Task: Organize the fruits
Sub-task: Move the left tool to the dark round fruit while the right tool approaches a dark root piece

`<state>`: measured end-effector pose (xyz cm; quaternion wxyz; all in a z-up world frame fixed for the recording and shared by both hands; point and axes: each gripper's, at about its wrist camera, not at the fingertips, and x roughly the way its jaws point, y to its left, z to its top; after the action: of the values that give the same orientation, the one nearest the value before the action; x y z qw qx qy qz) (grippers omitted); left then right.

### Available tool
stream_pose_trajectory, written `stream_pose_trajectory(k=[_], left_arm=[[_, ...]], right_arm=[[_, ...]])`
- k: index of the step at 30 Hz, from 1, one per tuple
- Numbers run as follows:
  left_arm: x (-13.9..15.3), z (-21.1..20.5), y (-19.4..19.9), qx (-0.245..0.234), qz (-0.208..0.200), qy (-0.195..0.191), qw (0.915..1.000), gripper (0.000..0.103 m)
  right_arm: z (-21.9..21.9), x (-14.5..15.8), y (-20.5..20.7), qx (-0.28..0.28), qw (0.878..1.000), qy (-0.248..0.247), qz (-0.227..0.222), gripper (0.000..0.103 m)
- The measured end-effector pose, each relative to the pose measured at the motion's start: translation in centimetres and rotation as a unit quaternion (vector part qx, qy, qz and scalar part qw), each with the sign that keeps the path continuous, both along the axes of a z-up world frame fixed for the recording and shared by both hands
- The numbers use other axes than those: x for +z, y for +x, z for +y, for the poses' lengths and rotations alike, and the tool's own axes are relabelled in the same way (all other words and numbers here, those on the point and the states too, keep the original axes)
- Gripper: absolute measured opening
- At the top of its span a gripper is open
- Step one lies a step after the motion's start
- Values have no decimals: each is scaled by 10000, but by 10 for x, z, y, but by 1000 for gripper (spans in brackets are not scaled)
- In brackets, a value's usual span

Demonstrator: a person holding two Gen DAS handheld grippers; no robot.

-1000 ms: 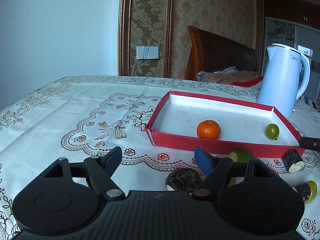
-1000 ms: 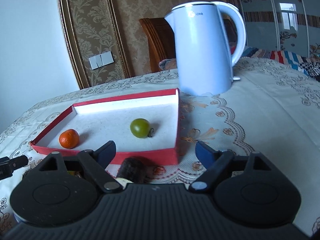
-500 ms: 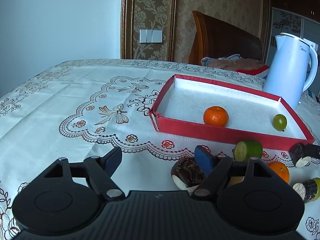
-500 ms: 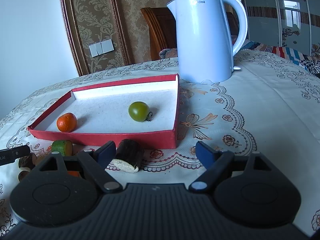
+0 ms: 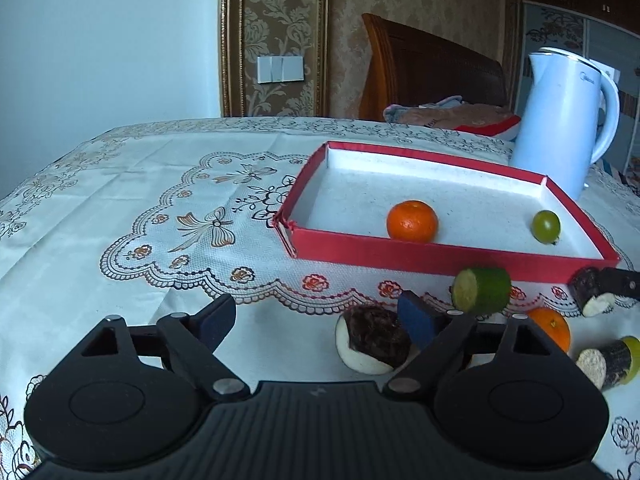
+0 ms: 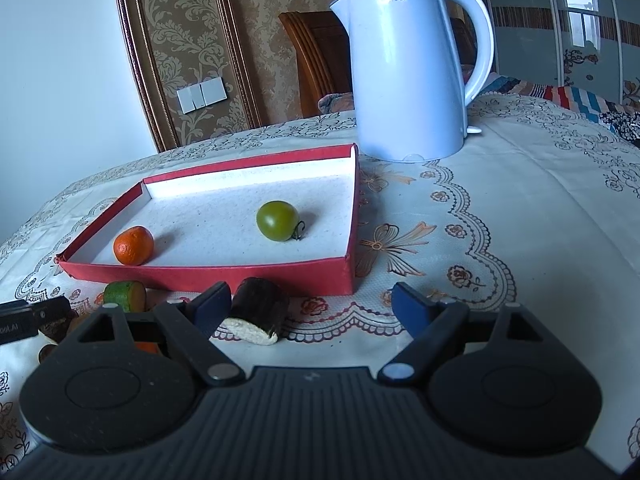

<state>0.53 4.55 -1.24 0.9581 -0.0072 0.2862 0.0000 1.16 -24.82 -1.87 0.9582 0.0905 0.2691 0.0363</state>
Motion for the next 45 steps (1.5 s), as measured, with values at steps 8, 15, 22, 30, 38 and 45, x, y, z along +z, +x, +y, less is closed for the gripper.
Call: stream_pose_trajectory(k=[8,15,22,30,38,45], left_arm=[[0,19,-9,122,-11,-134,9998,96],[-1,-1,-12,-232,-34,410,9989,96],[-3,3,-2,-57,113,493,9987,97],[-9,16,12,376,510,340,9974,96],[-10,17,12,400,493,268,9976,96],[-11,18,12,400,501,218,9977,96]], right_arm=[[0,-1,1,14,10000,24,18,87],[0,-1,1,4,10000,42,36,88],[-1,-1,1,2,10000,51,36,88],[0,-2,2,-3,10000,43,84,91],[2,-2,4,-11,10000,44,83,91],[16,-3,13,74,9996,-217,190,88]])
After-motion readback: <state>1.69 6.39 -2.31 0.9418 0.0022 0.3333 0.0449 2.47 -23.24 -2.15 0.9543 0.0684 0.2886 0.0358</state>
